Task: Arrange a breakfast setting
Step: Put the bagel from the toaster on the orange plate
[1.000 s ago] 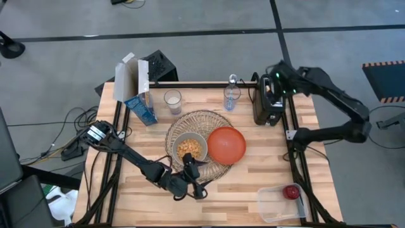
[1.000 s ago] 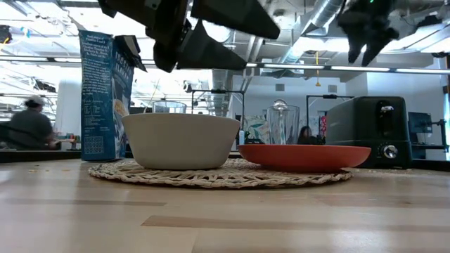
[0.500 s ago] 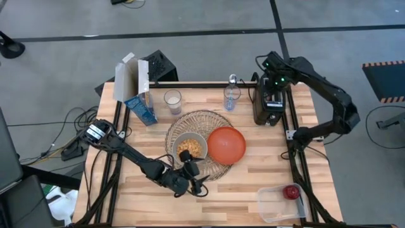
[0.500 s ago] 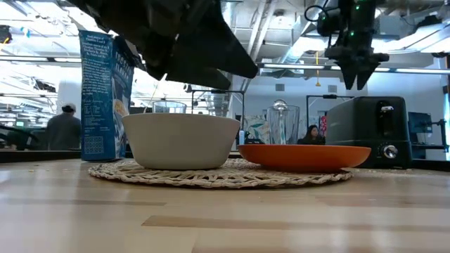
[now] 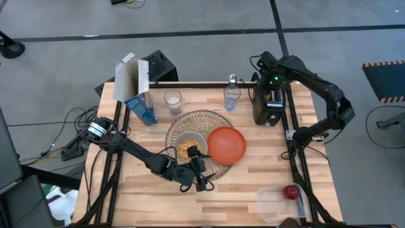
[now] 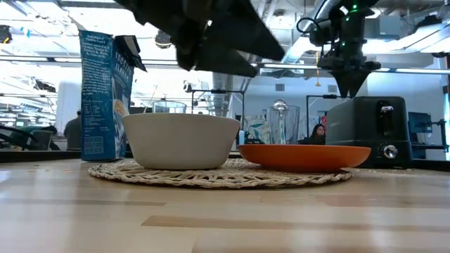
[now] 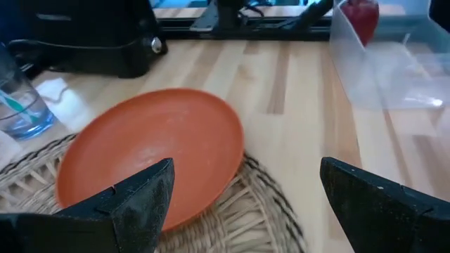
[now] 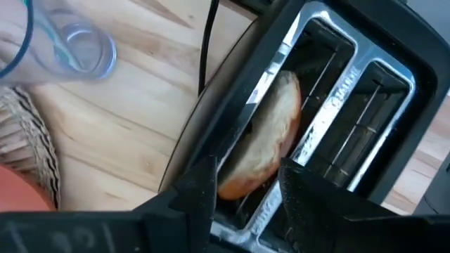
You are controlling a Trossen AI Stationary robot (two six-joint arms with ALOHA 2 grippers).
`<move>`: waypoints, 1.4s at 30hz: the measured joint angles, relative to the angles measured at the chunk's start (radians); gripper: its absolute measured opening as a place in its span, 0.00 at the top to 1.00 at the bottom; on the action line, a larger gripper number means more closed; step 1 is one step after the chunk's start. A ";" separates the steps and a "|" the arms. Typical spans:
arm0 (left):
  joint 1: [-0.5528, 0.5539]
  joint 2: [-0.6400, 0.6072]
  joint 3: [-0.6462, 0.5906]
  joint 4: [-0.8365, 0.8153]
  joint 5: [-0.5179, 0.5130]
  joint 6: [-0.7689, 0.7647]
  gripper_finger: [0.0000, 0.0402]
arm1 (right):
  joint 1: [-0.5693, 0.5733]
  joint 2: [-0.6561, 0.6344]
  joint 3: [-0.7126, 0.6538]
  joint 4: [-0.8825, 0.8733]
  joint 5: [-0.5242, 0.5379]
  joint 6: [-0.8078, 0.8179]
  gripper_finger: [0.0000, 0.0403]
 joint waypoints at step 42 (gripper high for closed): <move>0.038 0.006 0.004 0.031 0.027 0.018 0.15 | -0.074 0.127 -0.001 0.017 0.052 -0.023 0.74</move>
